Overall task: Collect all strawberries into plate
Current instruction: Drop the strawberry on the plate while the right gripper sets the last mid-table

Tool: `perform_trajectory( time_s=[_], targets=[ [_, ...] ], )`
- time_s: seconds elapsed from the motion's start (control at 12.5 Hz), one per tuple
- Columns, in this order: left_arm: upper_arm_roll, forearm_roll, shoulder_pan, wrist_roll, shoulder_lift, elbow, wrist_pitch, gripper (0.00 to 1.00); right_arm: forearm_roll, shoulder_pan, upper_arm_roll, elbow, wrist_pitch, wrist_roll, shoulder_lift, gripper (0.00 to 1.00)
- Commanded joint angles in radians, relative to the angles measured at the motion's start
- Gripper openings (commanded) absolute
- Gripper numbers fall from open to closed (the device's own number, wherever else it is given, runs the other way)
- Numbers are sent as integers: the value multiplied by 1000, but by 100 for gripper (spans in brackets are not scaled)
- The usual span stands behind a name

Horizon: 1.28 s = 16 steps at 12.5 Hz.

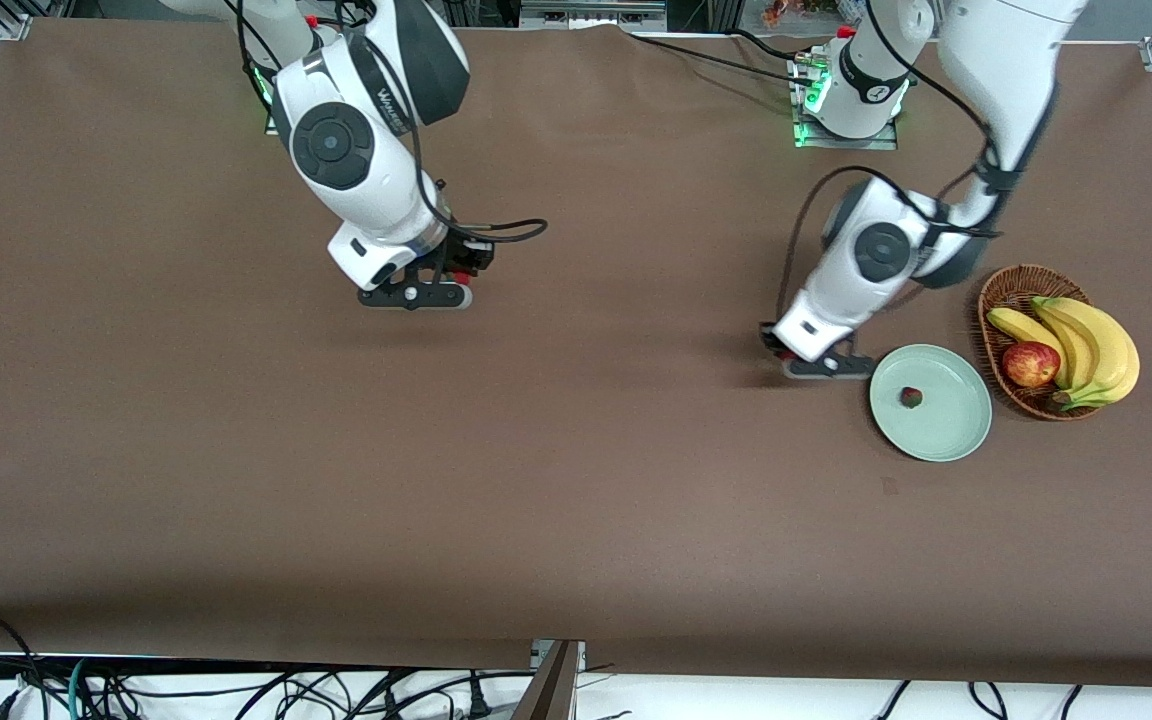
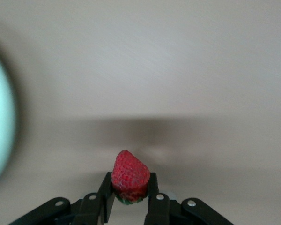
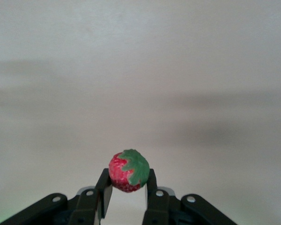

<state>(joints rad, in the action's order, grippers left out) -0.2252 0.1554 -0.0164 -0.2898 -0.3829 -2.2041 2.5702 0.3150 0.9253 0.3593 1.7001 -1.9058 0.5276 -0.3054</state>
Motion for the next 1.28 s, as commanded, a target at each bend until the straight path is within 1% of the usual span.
perform_trajectory(
  time_s=[0.0, 0.08, 0.16, 0.24, 0.32, 0.4, 0.48, 0.56, 0.64, 0.72, 0.8, 0.88, 0.96, 1.04, 1.2],
  targets=[
    [73, 1, -16, 222, 12, 40, -45, 1, 71, 23, -34, -143, 21, 118, -96, 11],
    [93, 1, -25, 274, 13, 52, -50, 1, 90, 24, -66, -198, 11, 187, -139, 11],
    [104, 0, -36, 314, 13, 63, -67, 1, 116, 23, -113, -274, -48, 269, -196, 12],
    [113, 0, -45, 345, 12, 67, -70, 2, 128, 24, -156, -327, -137, 376, -254, 14],
    [133, 0, -45, 374, 9, 70, -68, 5, 128, 39, -199, -359, -262, 485, -302, 14],
    [156, 0, -45, 414, 2, 81, -67, 8, 128, 55, -230, -365, -406, 597, -343, 15],
    [171, 0, -51, 452, -10, 93, -67, 16, 127, 82, -252, -367, -567, 709, -389, 15],
    [178, -3, -65, 480, -16, 101, -65, 28, 125, 121, -258, -367, -725, 801, -440, 16],
    [178, -40, -66, 489, -24, 102, -65, 60, 124, 168, -257, -369, -863, 875, -495, 22],
    [178, -89, -66, 489, -25, 102, -65, 91, 122, 200, -257, -367, -959, 934, -538, 26],
    [178, -103, -65, 491, -25, 102, -67, 100, 121, 227, -252, -369, -1010, 974, -566, 34],
    [178, -105, -65, 491, -25, 104, -68, 100, 122, 233, -252, -367, -1028, 989, -570, 57],
    [178, -105, -65, 494, -24, 109, -70, 100, 124, 231, -250, -369, -1027, 1008, -564, 96],
    [176, -106, -60, 494, -24, 122, -85, 100, 124, 230, -250, -367, -1026, 1016, -558, 99],
    [165, -154, -47, 492, -24, 168, -151, 100, 128, 228, -249, -361, -1019, 1017, -544, 99]
  ],
)
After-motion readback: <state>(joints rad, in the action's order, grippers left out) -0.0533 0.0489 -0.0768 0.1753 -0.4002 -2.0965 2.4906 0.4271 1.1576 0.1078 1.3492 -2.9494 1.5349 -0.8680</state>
